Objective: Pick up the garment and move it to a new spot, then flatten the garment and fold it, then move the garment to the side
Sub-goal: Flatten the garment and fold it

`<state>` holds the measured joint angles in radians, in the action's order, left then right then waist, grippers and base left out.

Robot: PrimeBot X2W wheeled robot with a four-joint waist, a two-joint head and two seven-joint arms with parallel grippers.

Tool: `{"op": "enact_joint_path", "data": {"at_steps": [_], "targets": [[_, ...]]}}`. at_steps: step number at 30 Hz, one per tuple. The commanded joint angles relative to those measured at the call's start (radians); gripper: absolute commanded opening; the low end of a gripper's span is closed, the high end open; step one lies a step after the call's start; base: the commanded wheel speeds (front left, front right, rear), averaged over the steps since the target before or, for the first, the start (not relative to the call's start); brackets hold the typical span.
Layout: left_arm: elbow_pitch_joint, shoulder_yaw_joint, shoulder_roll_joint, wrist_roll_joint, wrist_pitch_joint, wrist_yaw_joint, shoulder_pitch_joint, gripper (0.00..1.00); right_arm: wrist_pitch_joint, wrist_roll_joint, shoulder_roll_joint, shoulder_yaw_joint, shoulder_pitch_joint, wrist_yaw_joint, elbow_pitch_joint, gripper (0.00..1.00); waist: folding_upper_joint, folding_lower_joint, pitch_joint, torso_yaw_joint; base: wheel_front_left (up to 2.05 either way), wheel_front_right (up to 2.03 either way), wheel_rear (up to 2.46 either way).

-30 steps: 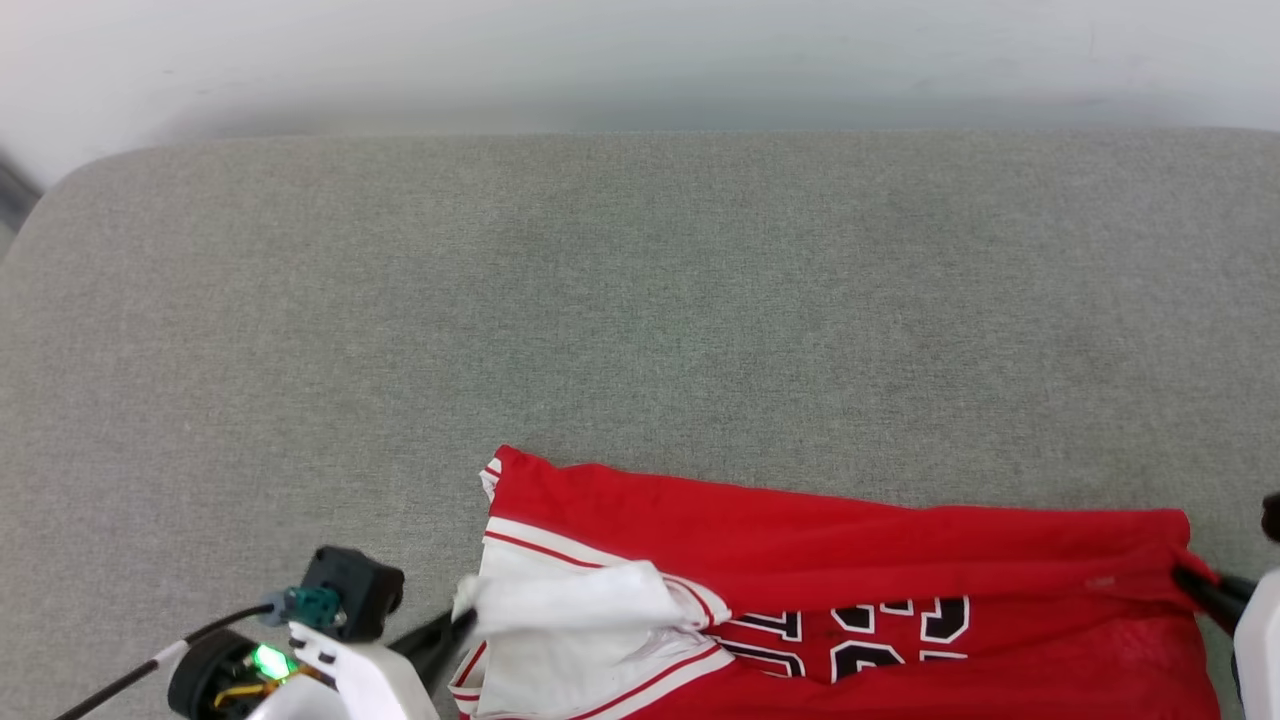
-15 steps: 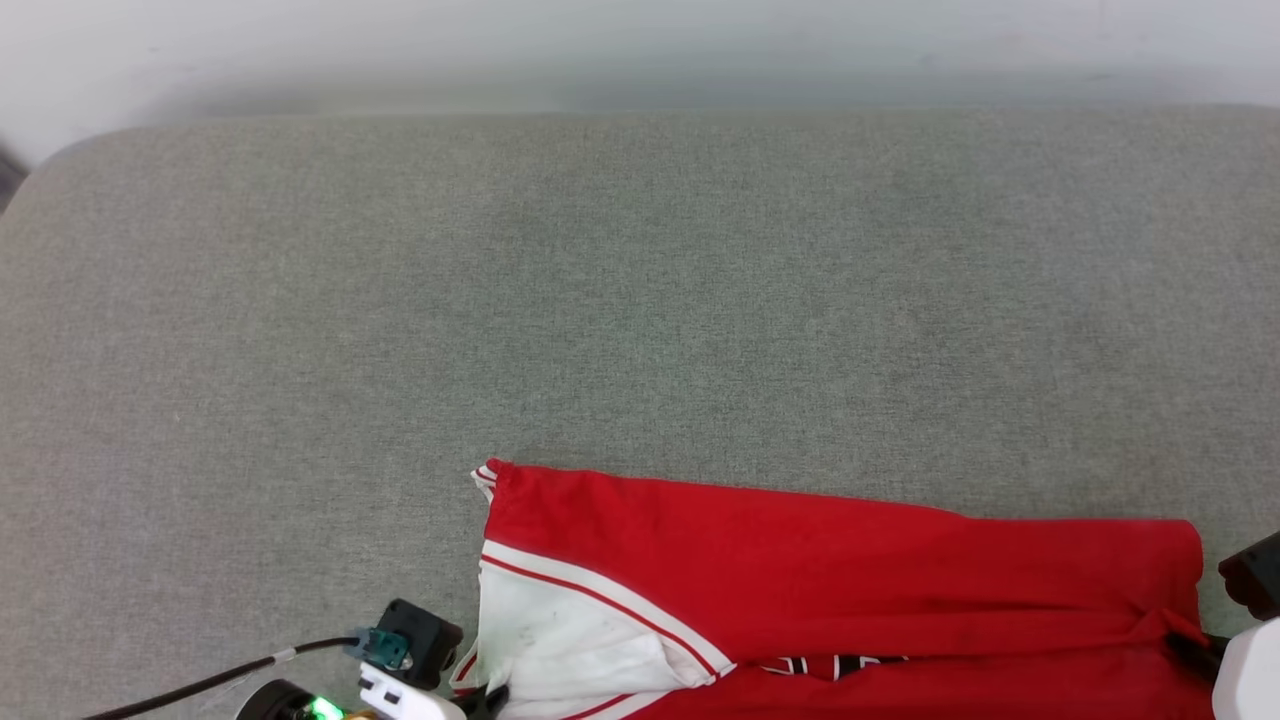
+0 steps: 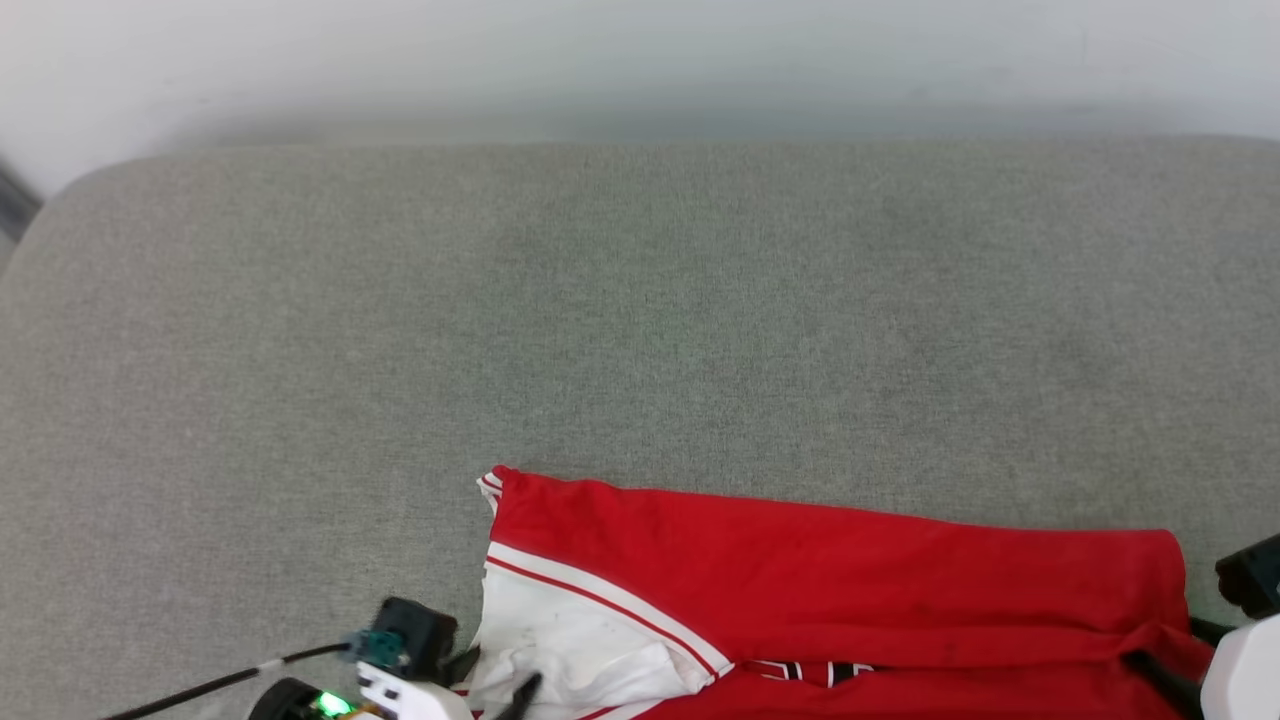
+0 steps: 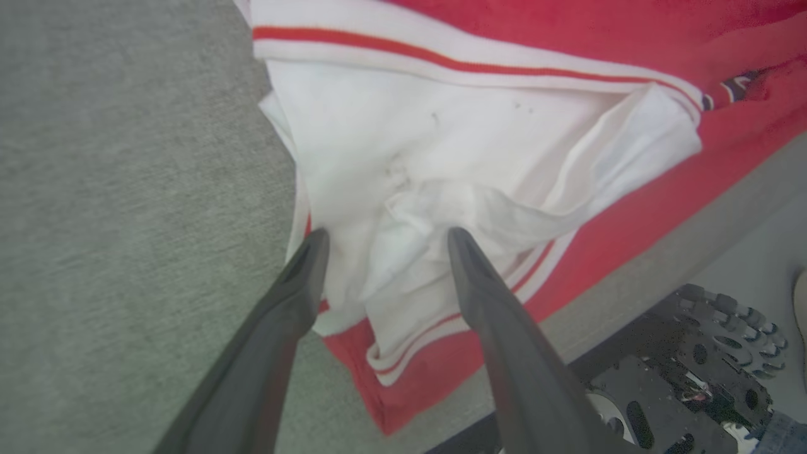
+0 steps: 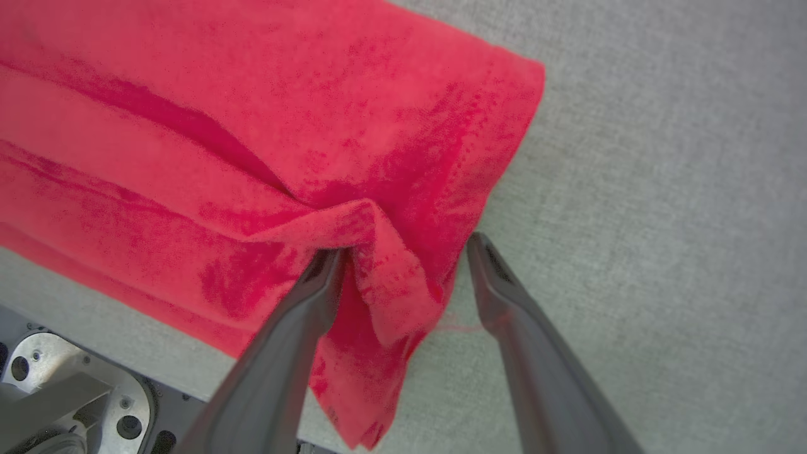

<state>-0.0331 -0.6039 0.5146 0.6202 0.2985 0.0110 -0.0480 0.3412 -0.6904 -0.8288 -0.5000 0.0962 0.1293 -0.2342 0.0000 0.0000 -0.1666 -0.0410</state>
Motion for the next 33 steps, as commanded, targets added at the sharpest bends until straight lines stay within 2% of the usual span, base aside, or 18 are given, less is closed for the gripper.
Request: {"op": "enact_joint_path", "data": {"at_steps": [1,5,8,10,14,18,22,27,33], "targets": [[0.009,0.016,0.003,0.007,-0.023,0.005,0.009,1.0,0.003,-0.016,0.007,0.014,-0.004,0.002,0.013,1.0,0.0,0.0,0.023,0.0,0.0,0.0,0.0],[0.066,0.073,0.006,0.024,-0.122,0.006,0.014,1.0,0.023,-0.06,0.008,0.078,-0.015,0.001,0.051,1.0,0.0,0.0,0.058,0.002,0.0,0.0,0.0],[0.086,0.133,0.026,0.0,-0.217,0.031,0.016,1.0,0.058,-0.069,0.0,0.131,-0.034,0.001,0.075,1.0,0.0,0.0,0.072,0.003,0.0,0.0,0.0],[0.1,0.169,0.02,-0.003,-0.282,0.054,0.027,1.0,0.078,-0.075,0.01,0.182,-0.042,0.001,0.091,1.0,0.0,0.0,0.077,0.004,0.0,0.0,0.0],[0.11,0.258,-0.013,0.006,-0.425,0.119,0.054,1.0,0.121,-0.089,0.074,0.323,-0.079,0.001,0.084,1.0,0.0,0.0,0.083,0.004,0.0,0.0,0.0],[0.099,0.309,-0.06,-0.015,-0.532,0.162,0.077,1.0,0.166,-0.021,0.155,0.427,-0.118,0.001,0.067,1.0,0.0,0.0,0.081,0.0,0.0,0.0,0.0],[0.118,0.349,-0.104,-0.079,-0.563,0.145,0.089,1.0,0.188,0.005,0.257,0.506,-0.148,0.001,0.071,1.0,0.0,0.0,0.072,-0.01,0.0,0.0,0.0],[0.14,0.367,-0.125,-0.289,-0.565,0.131,0.105,1.0,0.19,0.024,0.357,0.604,-0.173,0.001,0.047,1.0,0.0,0.0,0.05,-0.026,0.0,0.0,0.0],[0.161,0.411,-0.2,-0.364,-0.565,0.092,0.085,1.0,0.191,-0.003,0.427,0.613,-0.182,0.001,0.007,1.0,0.0,0.0,0.022,-0.044,0.0,0.0,0.0]]}}
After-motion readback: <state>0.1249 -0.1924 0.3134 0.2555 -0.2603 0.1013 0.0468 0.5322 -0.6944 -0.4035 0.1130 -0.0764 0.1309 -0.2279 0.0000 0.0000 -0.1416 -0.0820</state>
